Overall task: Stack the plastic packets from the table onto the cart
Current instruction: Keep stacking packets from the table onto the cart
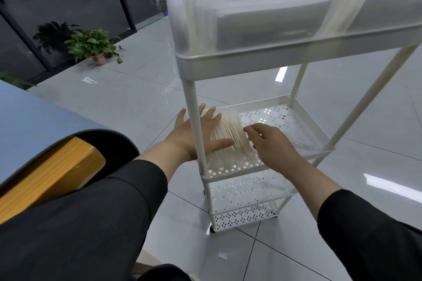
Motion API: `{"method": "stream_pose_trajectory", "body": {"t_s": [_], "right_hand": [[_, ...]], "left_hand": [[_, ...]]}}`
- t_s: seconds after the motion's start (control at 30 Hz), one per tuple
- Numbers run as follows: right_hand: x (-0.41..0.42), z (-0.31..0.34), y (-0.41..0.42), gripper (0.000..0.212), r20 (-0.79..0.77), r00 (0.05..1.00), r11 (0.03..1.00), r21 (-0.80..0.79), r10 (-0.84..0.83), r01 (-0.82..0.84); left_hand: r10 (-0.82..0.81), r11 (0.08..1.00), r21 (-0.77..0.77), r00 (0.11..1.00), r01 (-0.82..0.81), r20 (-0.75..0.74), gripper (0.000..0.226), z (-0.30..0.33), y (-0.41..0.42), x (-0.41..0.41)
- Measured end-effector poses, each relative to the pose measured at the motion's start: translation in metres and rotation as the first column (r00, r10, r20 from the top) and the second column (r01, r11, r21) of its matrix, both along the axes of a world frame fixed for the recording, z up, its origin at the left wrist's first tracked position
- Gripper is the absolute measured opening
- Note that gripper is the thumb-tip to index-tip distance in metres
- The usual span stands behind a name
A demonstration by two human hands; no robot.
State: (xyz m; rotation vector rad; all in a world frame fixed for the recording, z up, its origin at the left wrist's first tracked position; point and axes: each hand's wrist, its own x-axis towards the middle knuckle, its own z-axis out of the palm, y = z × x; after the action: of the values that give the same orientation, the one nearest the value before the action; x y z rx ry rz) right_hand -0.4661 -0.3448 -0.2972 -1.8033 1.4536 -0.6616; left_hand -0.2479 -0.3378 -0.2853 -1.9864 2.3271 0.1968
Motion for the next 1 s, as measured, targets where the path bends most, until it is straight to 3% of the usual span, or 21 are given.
{"method": "stream_pose_trajectory", "body": {"t_s": [0.1,0.23,0.4,0.53,0.63,0.83,1.0], "right_hand": [[-0.001,-0.001,-0.005,0.029,-0.009,1.0,1.0,0.001,-0.004,0.004],[0.001,0.0,-0.015,0.025,-0.015,0.998,0.998,-0.042,-0.058,0.057],[0.006,0.009,-0.033,0.035,0.036,0.999,0.997,-0.076,-0.015,0.018],[0.014,0.012,-0.045,0.041,0.109,0.994,0.999,0.041,0.025,-0.03],[0.018,0.008,-0.047,0.032,0.182,0.983,0.993,0.103,0.029,-0.048],[0.014,0.011,-0.031,0.048,0.04,0.996,0.997,-0.029,0.079,-0.078],[0.004,0.02,-0.014,0.051,0.011,0.999,0.993,-0.108,0.052,-0.051]], "left_hand": [[0.01,1.0,-0.004,0.999,-0.01,-0.046,0.105,0.0,-0.002,0.0],[0.063,0.996,-0.047,0.982,-0.073,-0.178,0.081,-0.003,-0.003,0.005],[0.101,0.985,-0.111,0.965,-0.131,-0.243,0.064,-0.007,0.0,0.013],[0.121,0.983,-0.091,0.936,-0.159,-0.33,0.06,-0.005,0.003,0.014],[0.133,0.984,-0.064,0.919,-0.169,-0.372,0.056,0.001,0.008,0.015],[0.23,0.949,-0.091,0.86,-0.302,-0.455,0.045,0.027,0.033,0.003],[0.228,0.943,-0.093,0.822,-0.321,-0.522,0.046,0.033,0.069,0.005]]}}
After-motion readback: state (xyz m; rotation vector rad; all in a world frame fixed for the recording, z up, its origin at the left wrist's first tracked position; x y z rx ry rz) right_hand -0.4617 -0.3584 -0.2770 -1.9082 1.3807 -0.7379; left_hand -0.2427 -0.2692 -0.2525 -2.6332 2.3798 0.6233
